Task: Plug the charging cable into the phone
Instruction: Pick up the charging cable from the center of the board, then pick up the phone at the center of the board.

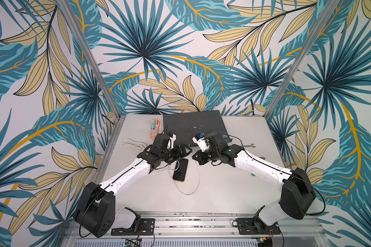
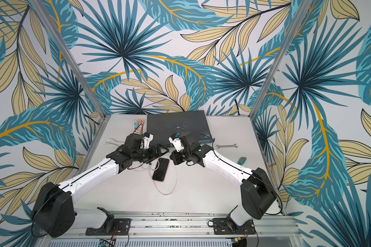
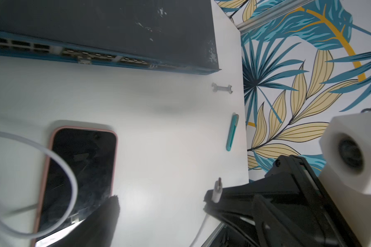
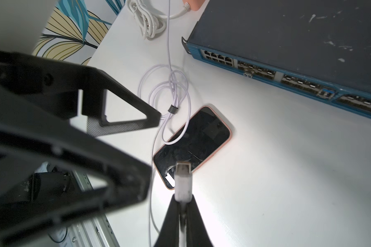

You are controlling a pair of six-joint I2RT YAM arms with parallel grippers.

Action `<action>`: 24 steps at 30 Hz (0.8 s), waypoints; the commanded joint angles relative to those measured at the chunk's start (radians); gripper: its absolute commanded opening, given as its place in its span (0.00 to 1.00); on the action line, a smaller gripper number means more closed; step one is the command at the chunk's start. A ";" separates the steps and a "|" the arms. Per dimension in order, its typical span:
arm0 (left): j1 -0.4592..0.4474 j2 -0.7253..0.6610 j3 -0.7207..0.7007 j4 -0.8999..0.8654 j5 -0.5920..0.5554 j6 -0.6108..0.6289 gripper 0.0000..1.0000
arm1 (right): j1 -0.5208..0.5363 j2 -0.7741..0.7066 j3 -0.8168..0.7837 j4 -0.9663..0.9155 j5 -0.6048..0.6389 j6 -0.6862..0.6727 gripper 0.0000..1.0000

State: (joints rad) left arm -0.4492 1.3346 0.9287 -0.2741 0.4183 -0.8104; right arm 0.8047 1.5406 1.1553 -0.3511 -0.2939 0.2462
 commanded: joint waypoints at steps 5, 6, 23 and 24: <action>-0.019 0.009 0.184 -0.554 -0.284 0.282 1.00 | -0.084 -0.157 -0.123 -0.061 0.127 -0.048 0.00; -0.037 0.032 0.203 -0.601 -0.314 0.317 1.00 | -0.092 -0.180 -0.142 -0.056 0.142 -0.048 0.00; -0.228 0.379 0.356 -0.533 -0.217 0.406 1.00 | -0.099 -0.269 -0.263 0.018 0.107 0.037 0.00; -0.227 0.394 0.364 -0.535 -0.217 0.409 1.00 | -0.098 -0.274 -0.266 0.017 0.110 0.039 0.00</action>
State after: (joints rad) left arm -0.6773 1.6947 1.2579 -0.8242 0.1783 -0.4152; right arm 0.7055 1.2976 0.9161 -0.3542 -0.1749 0.2619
